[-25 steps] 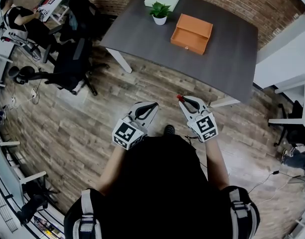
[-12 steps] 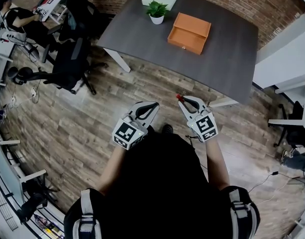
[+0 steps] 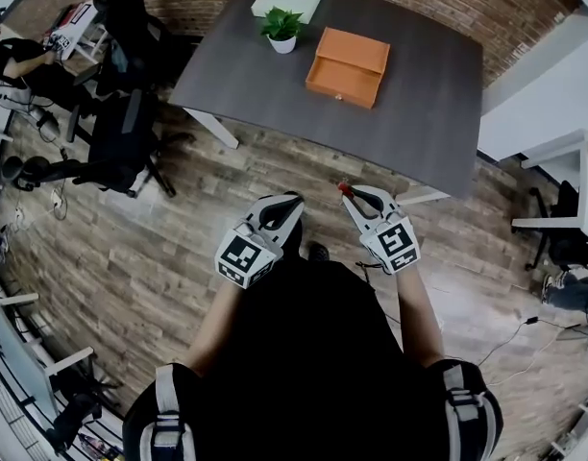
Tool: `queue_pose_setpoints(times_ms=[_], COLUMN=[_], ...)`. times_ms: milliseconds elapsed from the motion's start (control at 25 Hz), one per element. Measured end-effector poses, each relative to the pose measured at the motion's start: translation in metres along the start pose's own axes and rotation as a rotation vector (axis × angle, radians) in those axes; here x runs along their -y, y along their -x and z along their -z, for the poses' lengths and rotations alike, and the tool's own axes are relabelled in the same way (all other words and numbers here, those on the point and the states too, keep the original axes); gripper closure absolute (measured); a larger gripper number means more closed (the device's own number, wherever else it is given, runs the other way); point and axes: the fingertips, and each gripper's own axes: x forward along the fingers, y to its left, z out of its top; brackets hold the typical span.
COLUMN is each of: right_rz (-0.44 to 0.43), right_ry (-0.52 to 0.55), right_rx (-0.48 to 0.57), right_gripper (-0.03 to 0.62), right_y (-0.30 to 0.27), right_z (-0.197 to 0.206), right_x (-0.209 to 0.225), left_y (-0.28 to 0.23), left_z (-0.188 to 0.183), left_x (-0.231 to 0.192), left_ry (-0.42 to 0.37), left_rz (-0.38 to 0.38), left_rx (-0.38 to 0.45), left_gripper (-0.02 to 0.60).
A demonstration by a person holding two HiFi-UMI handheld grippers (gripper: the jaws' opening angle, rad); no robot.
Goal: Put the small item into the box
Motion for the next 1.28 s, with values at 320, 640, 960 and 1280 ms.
queue_pose_setpoints(times_ms=[320,640,960,1280], right_rz=[0.069,0.105,0.151,0.218], right_ry=[-0.039,-0.058,-0.083,-0.113], right_rx=[-0.025,-0.029,-0.047,-0.067], right_gripper=[0.528,0.528,0.528,0.528], right_y=[-0.024,-0.075,-0.103,-0.114], right_z=[-0.004,-0.029,-0.040,-0.042], right_x=[0.042,0.081,0.110,0.132], left_y=[-0.040,-0.070,-0.101,-0.120], left_z=[-0.012,-0.027,-0.037,-0.041], left_x=[-0.043,-0.111,-0.150,-0.175], left_ry=[-0.014,0.007,-0.003,-0.007], left_rz=[0.082,0.119,0.188,0.246], left_rx=[-0.001,0.001,-0.009,-0.014], left_gripper=[0.558,0.558,0.558,0.558])
